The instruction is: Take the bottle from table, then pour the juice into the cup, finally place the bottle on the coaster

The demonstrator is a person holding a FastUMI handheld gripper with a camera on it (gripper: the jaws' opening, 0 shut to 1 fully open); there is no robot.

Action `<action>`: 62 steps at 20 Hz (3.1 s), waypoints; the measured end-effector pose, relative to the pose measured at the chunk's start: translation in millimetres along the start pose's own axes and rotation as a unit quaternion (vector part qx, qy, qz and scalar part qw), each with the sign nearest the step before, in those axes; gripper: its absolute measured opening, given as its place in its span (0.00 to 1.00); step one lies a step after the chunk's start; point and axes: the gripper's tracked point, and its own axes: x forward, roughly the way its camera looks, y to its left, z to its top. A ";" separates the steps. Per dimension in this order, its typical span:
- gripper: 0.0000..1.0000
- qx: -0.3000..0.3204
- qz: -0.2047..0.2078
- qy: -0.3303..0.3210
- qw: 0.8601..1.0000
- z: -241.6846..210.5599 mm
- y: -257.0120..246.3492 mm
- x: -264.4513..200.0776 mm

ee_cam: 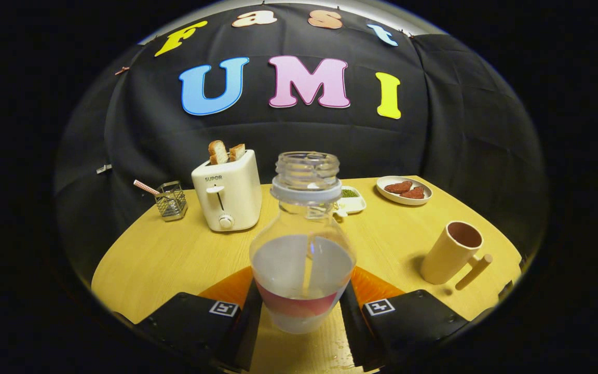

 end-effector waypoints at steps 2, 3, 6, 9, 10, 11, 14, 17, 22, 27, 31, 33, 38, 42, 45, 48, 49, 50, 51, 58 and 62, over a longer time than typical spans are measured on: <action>0.73 0.026 0.010 0.001 1.000 13.4 -6.1 -4.6; 0.72 0.044 0.017 0.001 0.999 21.1 -7.9 -7.4; 0.73 0.118 0.045 0.001 0.992 41.3 -12.9 -9.1; 0.72 0.199 0.073 0.018 0.977 51.7 -20.9 -11.7; 0.72 0.226 0.080 0.021 0.971 57.1 -24.8 -12.6; 0.73 0.252 0.087 0.025 0.963 59.1 -29.2 -11.5; 0.72 0.327 0.090 0.032 0.940 66.2 -48.6 -8.4; 0.72 0.392 0.087 0.036 0.915 69.9 -67.9 -2.4; 0.72 0.467 0.081 0.065 0.878 68.5 -85.5 8.2; 0.72 0.553 0.066 0.082 0.827 64.2 -102.1 19.2; 0.72 0.613 0.041 0.088 0.785 60.3 -123.5 29.8; 0.72 0.636 0.030 0.091 0.765 55.7 -132.7 35.0; 0.72 0.699 0.005 0.115 0.705 49.1 -137.4 42.3; 0.72 0.738 0.003 0.136 0.661 48.5 -129.1 49.4; 0.73 0.756 -0.007 0.142 0.639 46.8 -128.5 53.2; 0.73 0.780 -0.012 0.136 0.611 49.9 -131.8 57.0; 0.72 0.786 -0.018 0.136 0.603 49.1 -133.9 57.6; 0.72 0.789 -0.025 0.141 0.597 45.0 -134.8 58.9; 0.72 0.793 -0.028 0.145 0.591 43.0 -136.0 61.2; 0.73 0.841 -0.031 0.145 0.521 47.0 -138.4 65.4; 0.73 0.859 -0.022 0.151 0.488 55.4 -135.3 66.2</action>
